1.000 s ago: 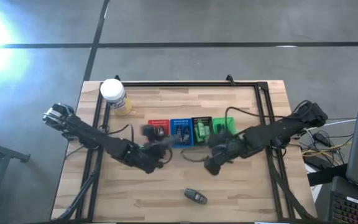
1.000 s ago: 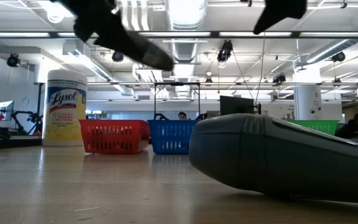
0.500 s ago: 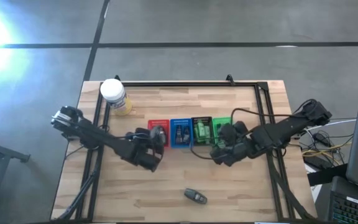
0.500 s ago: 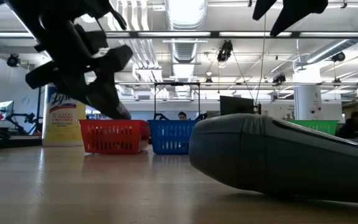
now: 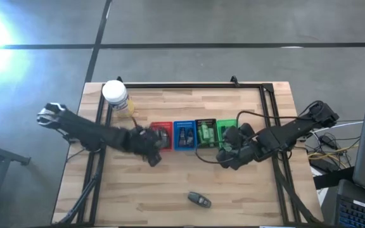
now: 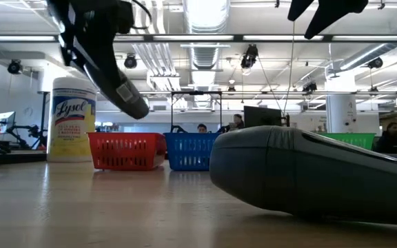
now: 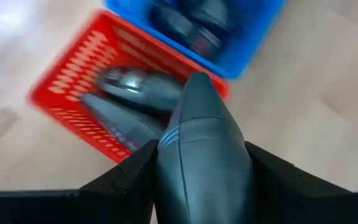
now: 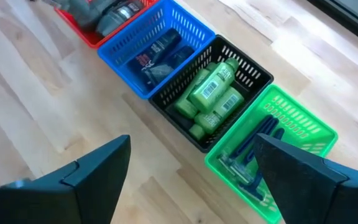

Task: Pick & Place Travel size toiletries
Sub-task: Put the black deodorant into the red bin

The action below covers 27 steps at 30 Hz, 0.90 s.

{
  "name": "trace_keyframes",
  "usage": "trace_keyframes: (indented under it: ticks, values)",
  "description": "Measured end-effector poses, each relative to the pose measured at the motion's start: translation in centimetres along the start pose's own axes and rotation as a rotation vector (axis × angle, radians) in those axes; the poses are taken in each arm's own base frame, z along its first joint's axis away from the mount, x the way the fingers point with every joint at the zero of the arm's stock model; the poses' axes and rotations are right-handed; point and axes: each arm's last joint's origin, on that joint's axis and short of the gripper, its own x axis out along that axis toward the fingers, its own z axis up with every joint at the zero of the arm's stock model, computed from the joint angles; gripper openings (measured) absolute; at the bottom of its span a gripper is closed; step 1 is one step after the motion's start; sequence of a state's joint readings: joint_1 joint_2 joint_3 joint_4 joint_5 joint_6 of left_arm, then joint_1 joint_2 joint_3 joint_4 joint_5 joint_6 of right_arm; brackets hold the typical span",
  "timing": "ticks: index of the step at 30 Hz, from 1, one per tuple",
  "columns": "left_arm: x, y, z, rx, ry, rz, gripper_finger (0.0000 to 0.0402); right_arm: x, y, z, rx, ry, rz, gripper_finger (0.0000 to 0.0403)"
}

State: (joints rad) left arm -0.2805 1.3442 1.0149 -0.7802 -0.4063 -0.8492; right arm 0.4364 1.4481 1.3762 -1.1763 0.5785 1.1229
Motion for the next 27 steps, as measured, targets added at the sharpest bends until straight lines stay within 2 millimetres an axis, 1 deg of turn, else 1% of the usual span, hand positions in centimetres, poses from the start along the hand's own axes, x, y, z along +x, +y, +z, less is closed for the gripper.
trace_keyframes:
  ticks: [4, 8, 10, 11, 14, 17, 21, 24, 27]
  values:
    - [-0.7, 3.7, 2.7, 0.109, 0.135, -0.215, 0.0205, 0.0, 0.0, 0.0, 0.004, -0.001, 0.003, 0.0344]
    - [-0.2, 7.8, 5.3, 0.138, 0.170, -0.286, 0.0205, 0.0, 0.0, 0.0, 0.027, -0.002, 0.005, 0.0343]
    - [0.7, 9.7, 6.4, 0.116, 0.217, -0.373, 0.0205, 0.0, 0.0, 0.0, 0.041, 0.000, 0.007, 0.0338]
    - [1.3, 10.6, 6.7, 0.107, 0.258, -0.399, 0.0205, 0.0, 0.0, 0.0, 0.048, 0.000, 0.007, 0.0335]
    - [3.3, 12.1, 6.9, 0.184, 0.378, -0.396, 0.0205, 0.0, 0.1, 0.0, 0.062, 0.000, 0.009, 0.0325]
    - [5.3, 12.4, 7.2, 0.286, 0.495, -0.395, 0.0205, 0.0, 0.1, 0.0, 0.082, 0.005, 0.011, 0.0315]
    - [6.9, 11.5, 8.5, 0.400, 0.560, -0.456, 0.0205, 0.0, 0.1, 0.0, 0.115, 0.009, 0.013, 0.0306]
    - [7.1, 10.9, 10.0, 0.478, 0.548, -0.482, 0.0205, 0.0, 0.1, 0.0, 0.144, 0.009, 0.013, 0.0302]
    - [6.7, 10.6, 11.6, 0.548, 0.520, -0.505, 0.0204, 0.0, 0.1, 0.0, 0.152, 0.009, 0.014, 0.0304]
